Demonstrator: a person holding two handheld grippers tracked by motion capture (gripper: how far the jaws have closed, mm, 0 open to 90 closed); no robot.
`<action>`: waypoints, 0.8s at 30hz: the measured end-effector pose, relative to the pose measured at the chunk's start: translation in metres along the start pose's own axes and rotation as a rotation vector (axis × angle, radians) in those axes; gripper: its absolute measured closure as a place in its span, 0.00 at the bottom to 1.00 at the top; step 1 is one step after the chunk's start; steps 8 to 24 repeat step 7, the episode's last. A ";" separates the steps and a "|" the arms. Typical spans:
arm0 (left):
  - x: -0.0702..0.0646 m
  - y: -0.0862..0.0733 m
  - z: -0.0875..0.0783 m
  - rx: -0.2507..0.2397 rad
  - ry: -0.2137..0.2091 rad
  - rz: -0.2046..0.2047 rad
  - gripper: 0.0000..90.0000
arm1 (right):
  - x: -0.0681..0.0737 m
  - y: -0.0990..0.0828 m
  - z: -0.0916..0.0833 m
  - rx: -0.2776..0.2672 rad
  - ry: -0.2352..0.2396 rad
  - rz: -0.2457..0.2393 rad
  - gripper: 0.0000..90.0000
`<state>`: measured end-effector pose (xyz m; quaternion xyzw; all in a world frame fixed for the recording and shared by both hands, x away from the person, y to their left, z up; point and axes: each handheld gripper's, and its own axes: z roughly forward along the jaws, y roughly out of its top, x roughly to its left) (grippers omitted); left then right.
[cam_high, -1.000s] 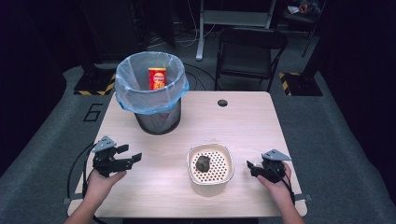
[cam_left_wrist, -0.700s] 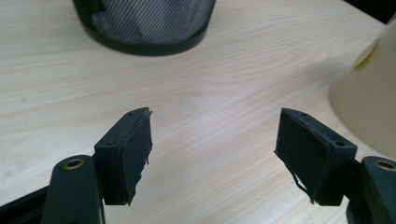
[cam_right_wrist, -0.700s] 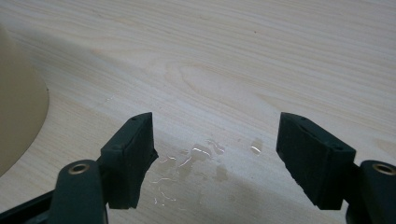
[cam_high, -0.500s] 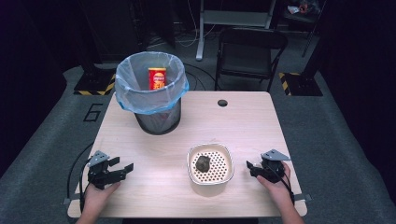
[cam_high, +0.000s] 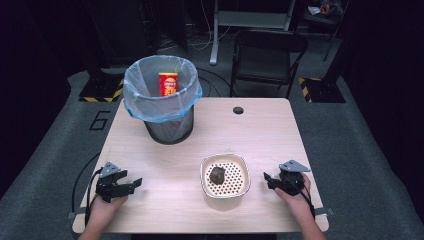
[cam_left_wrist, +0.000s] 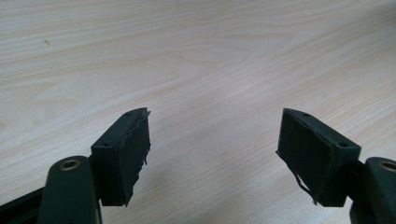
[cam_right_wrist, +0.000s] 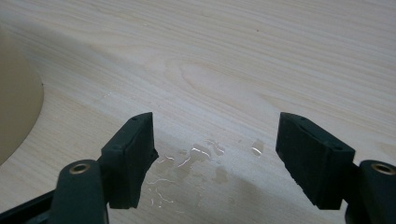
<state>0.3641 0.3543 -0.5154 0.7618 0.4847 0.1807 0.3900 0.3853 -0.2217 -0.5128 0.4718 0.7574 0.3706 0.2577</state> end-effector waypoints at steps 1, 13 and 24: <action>-0.001 0.000 0.002 0.008 -0.003 0.000 0.26 | -0.001 0.000 0.000 0.000 0.001 -0.009 0.31; 0.001 -0.003 0.008 0.036 0.014 0.057 0.24 | -0.006 -0.002 0.001 0.003 -0.013 0.004 0.31; 0.001 -0.003 0.008 0.036 0.014 0.057 0.24 | -0.006 -0.002 0.001 0.003 -0.013 0.004 0.31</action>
